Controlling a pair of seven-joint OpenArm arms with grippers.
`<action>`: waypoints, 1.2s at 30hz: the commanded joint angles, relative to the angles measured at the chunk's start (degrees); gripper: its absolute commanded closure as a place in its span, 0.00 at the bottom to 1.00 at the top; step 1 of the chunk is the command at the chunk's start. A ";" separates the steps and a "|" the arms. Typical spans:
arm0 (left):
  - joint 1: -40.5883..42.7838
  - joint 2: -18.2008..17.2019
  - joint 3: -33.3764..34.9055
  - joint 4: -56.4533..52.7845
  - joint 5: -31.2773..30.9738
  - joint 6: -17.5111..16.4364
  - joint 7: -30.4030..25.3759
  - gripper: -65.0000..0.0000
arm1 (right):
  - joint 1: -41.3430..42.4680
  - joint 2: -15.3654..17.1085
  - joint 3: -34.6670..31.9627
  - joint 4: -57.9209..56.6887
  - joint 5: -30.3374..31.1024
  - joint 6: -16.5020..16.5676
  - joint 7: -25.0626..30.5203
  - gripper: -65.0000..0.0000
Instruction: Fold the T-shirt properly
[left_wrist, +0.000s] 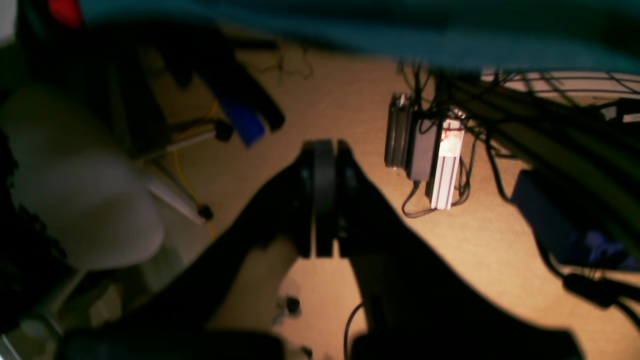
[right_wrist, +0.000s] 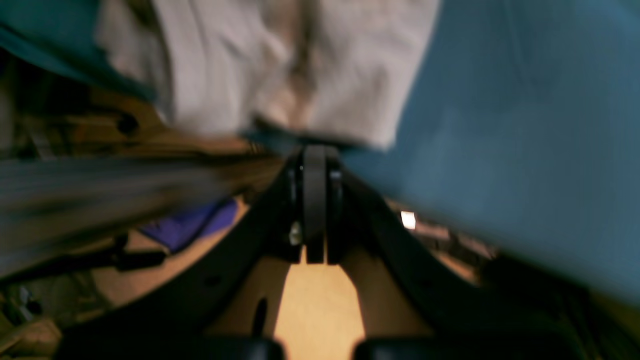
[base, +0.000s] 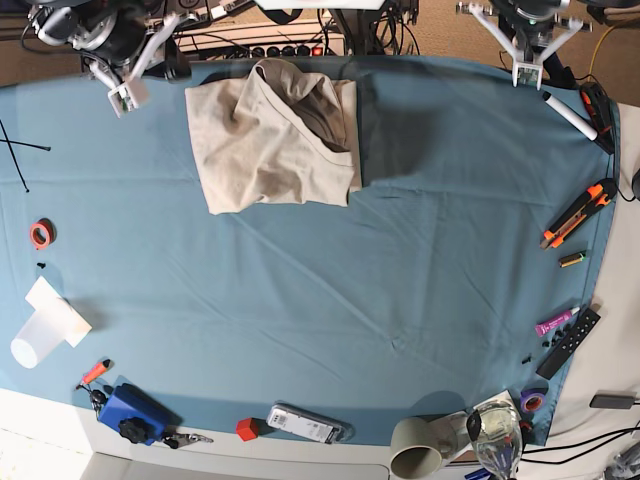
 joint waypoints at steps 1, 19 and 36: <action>2.12 -0.22 -0.17 1.05 0.42 0.31 -1.07 1.00 | -1.84 0.31 0.52 0.39 -0.50 0.06 0.55 1.00; 7.80 0.39 -0.15 -13.40 -2.60 -0.24 -8.37 1.00 | -2.62 7.08 0.26 -41.48 -1.57 0.06 0.55 1.00; -17.53 2.71 -0.15 -62.18 -4.26 -4.76 -22.49 1.00 | 13.25 9.60 -17.97 -71.65 -30.40 0.06 26.95 1.00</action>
